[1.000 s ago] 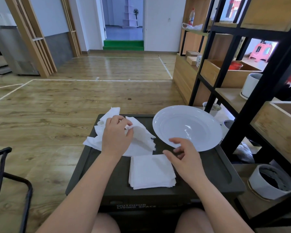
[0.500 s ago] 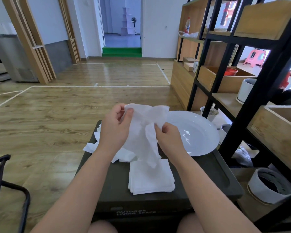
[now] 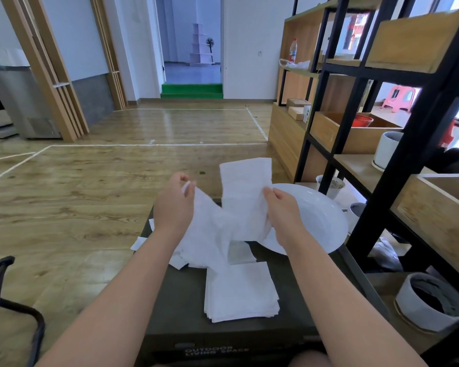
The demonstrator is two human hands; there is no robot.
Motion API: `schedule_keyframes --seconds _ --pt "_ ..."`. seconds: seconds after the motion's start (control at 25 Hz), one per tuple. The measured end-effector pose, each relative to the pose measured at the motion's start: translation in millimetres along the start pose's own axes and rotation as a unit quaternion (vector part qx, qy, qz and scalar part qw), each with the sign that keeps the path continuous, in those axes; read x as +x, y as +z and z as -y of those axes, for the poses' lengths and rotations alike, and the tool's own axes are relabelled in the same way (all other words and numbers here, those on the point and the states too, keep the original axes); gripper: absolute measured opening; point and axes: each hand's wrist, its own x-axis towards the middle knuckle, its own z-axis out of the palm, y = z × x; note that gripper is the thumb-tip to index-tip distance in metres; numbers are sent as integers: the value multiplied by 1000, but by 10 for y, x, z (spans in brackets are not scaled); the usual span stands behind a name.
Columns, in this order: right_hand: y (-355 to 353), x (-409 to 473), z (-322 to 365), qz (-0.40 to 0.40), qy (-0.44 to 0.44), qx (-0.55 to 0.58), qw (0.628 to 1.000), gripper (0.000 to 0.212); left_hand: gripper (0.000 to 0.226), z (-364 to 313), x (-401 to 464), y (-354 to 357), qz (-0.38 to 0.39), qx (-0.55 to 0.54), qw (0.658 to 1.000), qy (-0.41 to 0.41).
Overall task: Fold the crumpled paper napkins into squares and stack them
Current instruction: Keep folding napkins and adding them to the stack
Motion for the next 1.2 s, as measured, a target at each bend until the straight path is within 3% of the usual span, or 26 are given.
schedule_keyframes --seconds 0.24,0.32,0.36,0.44,0.48,0.6,0.72,0.92,1.04,1.2 --pt "-283 -212 -31 13 -22 -12 1000 34 41 317 -42 87 36 233 971 -46" --pt "-320 -304 -25 36 -29 11 999 33 49 224 -232 100 22 164 986 -7" --pt "-335 -348 -11 51 -28 28 998 32 51 152 -328 75 51 64 996 23" --pt "-363 -418 17 83 -22 62 994 34 54 -45 -522 -6 161 -149 973 69" --pt "-370 -439 13 95 -20 67 993 34 54 -123 -598 -43 202 -197 955 93" --pt "-366 -520 1 107 -13 48 993 36 38 -227 -679 -110 180 -159 957 162" --pt "-378 -584 -35 108 2 48 993 35 17 -229 -696 -160 117 -169 967 148" --pt "-385 -636 -89 110 -11 56 992 23 12 -169 -765 -186 133 -148 972 129" --pt "-431 -613 -149 91 -45 30 994 32 11 -139 -765 -227 137 -132 974 120" --pt "-526 -638 -121 181 -114 -51 975 27 8 -138 -760 -287 170 -127 971 113"
